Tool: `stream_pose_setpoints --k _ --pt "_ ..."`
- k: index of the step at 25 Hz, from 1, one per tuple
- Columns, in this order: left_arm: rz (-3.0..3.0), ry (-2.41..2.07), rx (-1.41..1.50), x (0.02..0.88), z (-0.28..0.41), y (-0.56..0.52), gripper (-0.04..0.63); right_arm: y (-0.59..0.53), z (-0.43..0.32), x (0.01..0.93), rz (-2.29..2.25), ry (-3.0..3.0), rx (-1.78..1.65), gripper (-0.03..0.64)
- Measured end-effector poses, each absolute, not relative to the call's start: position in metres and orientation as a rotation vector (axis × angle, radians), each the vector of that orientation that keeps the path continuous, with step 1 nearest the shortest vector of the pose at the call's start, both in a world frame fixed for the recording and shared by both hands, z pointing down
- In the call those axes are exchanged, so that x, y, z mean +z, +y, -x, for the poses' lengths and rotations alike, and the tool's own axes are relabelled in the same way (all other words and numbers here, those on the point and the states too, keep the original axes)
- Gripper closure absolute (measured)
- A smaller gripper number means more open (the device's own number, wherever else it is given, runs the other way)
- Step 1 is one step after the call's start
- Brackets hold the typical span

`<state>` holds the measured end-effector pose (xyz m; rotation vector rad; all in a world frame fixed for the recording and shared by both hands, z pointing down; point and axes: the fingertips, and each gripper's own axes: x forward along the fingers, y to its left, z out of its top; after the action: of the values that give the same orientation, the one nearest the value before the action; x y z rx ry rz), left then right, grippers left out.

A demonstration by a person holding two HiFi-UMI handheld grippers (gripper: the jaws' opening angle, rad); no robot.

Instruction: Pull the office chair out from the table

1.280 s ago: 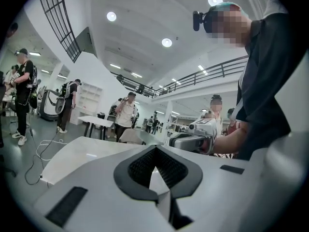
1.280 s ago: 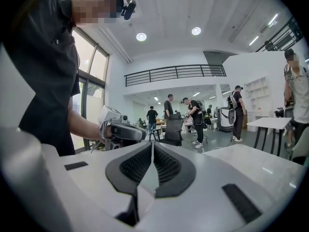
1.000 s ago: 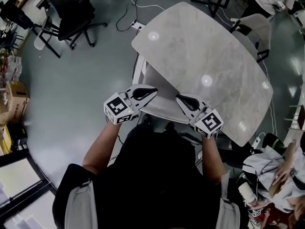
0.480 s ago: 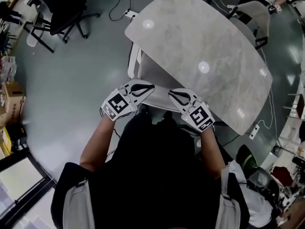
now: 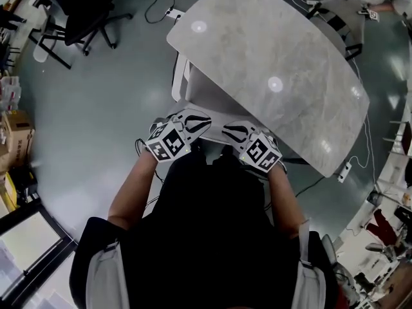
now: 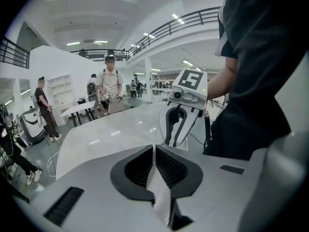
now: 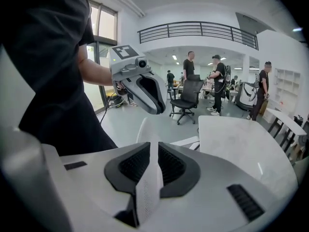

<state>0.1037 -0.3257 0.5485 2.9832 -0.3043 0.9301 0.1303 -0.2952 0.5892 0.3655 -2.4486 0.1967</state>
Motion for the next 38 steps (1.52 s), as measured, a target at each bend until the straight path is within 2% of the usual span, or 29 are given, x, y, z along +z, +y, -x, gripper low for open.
stream_pose_setpoints --k 4,13,23,34,38 --pt "-2.956 -0.237 1.022 0.564 -0.104 -0.317 0.572 -0.287 -0.127 0.600 -0.330 -2.423 0.217 0.526" --pt "-2.882 -0.096 1.221 0.604 -0.104 -0.296 0.481 -0.259 -0.121 0.628 -0.196 -2.339 0.309 0.446" --pt "-2.810 0.093 1.534 0.649 -0.094 -0.269 0.436 -0.253 -0.126 0.658 -0.159 -2.220 0.261 0.445" --pt "-2.758 0.128 1.774 0.685 -0.084 -0.267 0.437 -0.251 -0.127 0.681 -0.150 -2.134 0.247 0.448" --pt "-2.754 0.110 1.814 0.689 -0.085 -0.268 0.467 -0.250 -0.128 0.683 -0.167 -2.136 0.254 0.474"
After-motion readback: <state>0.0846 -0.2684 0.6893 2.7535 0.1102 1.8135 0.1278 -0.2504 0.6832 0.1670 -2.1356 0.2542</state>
